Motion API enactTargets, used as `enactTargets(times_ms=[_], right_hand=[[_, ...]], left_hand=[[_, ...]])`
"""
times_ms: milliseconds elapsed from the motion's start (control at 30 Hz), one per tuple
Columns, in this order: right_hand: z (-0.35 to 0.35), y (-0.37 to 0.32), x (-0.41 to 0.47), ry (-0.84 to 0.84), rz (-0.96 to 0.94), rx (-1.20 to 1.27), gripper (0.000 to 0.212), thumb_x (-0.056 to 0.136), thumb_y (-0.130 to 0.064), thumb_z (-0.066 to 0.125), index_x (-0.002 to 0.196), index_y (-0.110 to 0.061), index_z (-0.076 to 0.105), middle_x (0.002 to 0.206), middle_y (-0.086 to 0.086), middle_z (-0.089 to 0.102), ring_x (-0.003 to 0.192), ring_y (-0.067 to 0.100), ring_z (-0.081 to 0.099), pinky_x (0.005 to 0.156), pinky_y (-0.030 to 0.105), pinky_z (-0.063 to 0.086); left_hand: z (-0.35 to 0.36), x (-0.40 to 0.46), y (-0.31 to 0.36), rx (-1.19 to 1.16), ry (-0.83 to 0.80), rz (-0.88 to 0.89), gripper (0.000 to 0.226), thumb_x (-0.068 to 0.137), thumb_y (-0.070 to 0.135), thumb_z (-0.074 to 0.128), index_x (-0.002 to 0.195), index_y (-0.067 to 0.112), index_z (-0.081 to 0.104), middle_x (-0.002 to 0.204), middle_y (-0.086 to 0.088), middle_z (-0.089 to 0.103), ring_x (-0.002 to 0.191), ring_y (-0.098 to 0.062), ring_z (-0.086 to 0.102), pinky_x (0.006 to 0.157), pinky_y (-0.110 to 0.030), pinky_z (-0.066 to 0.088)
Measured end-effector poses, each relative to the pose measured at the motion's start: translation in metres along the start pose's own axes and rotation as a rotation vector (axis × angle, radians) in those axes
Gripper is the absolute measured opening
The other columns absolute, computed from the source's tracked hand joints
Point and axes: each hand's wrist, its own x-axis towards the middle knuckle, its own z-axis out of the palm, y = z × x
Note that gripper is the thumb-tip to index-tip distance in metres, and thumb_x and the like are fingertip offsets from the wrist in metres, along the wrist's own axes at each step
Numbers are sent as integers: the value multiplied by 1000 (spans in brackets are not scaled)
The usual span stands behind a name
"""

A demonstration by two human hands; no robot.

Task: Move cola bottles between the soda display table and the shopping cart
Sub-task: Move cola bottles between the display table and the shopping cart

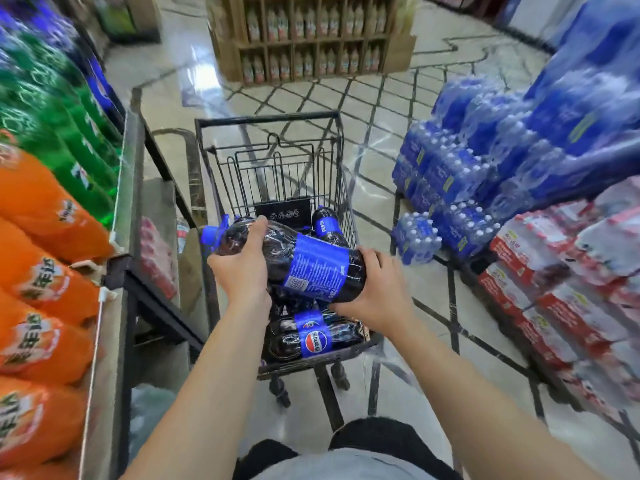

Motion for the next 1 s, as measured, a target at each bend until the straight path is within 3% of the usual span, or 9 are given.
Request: enactTargets(times_ms=[100, 167, 300, 433, 600, 733, 1000], right_hand=[[-34, -9, -9, 24, -52, -7, 118, 48, -64, 85, 149, -23, 39, 136, 1, 49, 123, 27, 45, 103, 46, 44], [-56, -10, -19, 40, -84, 8, 119, 50, -63, 87, 151, -25, 37, 139, 0, 48, 125, 27, 43, 103, 45, 43], [-92, -1, -39, 77, -147, 23, 125, 51, -68, 85, 155, -24, 32, 143, 1, 43, 129, 27, 40, 109, 48, 38], [-120, 17, -65, 106, -238, 41, 123, 52, -68, 85, 154, -23, 35, 142, 0, 45, 128, 24, 39, 108, 42, 35], [-144, 39, -104, 66, -341, 72, 124, 51, -70, 82, 155, -22, 35, 142, 0, 43, 130, 23, 36, 108, 42, 36], [-145, 46, -135, 61, -402, 130, 121, 47, -75, 77, 150, -23, 42, 138, -1, 47, 127, 25, 45, 106, 49, 42], [-135, 30, -204, -90, -510, 265, 123, 44, -77, 76, 151, -29, 40, 140, -6, 44, 129, 20, 40, 109, 44, 39]], left_hand=[[-2, -19, 13, -28, 1, 57, 150, 13, 85, 89, 143, 19, 51, 131, -2, 69, 116, -28, 71, 100, -53, 57], [-3, -43, 25, -63, -13, 84, 153, 12, 84, 91, 144, 19, 50, 131, -4, 69, 114, -30, 72, 97, -55, 58], [-4, -110, 48, -140, -33, 137, 125, 36, 64, 97, 140, 16, 48, 122, -3, 72, 105, -26, 75, 91, -53, 62], [-11, -161, 39, -158, 35, 232, 91, 55, 51, 98, 127, 18, 53, 108, 8, 71, 96, -13, 74, 94, -42, 61], [-33, -223, 18, -214, 153, 352, 117, 43, 69, 99, 142, 22, 57, 127, 6, 73, 114, -14, 73, 105, -46, 56], [-61, -279, 6, -176, 202, 437, 86, 51, 73, 90, 121, 30, 67, 117, 11, 75, 109, -11, 72, 107, -42, 54], [-129, -350, 4, -188, 362, 495, 79, 54, 61, 94, 119, 27, 66, 116, 2, 75, 105, -18, 74, 102, -50, 57]])
